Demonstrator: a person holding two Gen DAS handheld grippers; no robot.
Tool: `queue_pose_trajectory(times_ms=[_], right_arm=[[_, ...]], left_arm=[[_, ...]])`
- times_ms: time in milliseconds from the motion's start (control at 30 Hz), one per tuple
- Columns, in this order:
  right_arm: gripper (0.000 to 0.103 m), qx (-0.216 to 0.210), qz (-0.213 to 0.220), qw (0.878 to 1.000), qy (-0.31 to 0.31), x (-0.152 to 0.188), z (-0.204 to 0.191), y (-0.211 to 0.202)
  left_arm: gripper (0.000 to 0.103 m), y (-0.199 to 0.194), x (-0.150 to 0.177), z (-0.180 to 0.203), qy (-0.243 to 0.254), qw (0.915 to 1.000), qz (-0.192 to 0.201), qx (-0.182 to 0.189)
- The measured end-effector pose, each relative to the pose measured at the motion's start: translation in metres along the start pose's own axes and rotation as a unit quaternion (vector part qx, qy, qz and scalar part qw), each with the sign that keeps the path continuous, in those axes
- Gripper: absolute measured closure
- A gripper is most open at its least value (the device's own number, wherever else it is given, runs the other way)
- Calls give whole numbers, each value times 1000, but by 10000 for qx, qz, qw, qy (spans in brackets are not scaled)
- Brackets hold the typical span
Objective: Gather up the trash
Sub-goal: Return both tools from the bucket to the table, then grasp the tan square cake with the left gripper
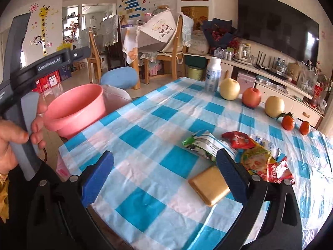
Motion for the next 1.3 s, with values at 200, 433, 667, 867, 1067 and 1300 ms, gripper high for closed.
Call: queue_pose_trajectory(times_ms=[200, 433, 667, 867, 1067, 1300], right_arm=[[4, -20, -179, 9997, 186, 14, 24, -6], [4, 49, -311, 9971, 699, 31, 69, -16], [4, 9, -434, 9932, 1079, 44, 105, -26], [4, 141, -405, 9886, 1441, 51, 139, -37], [4, 268, -295, 9844, 1715, 53, 165, -51], [4, 335, -366, 9738, 2217, 66, 198, -57]], left_arm=[[7, -8, 21, 29, 342, 9991, -218, 131], [7, -16, 48, 79, 1038, 9932, -389, 360], [7, -23, 76, 136, 1641, 9821, -563, 730], [7, -27, 101, 177, 2007, 9703, -802, 1086], [7, -32, 126, 208, 2265, 9585, -1038, 1383], [7, -33, 149, 234, 2442, 9459, -1344, 1659]])
Point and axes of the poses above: each gripper's, at about its wrist camera, not at the fingertips, and y roughly the way its jaws point, z to its right, x to its underside, the point moved 7 cm from there along y, roughly the way its jaws point, and after that the axes turned 1 degree about -y, right-handed, at the moved point
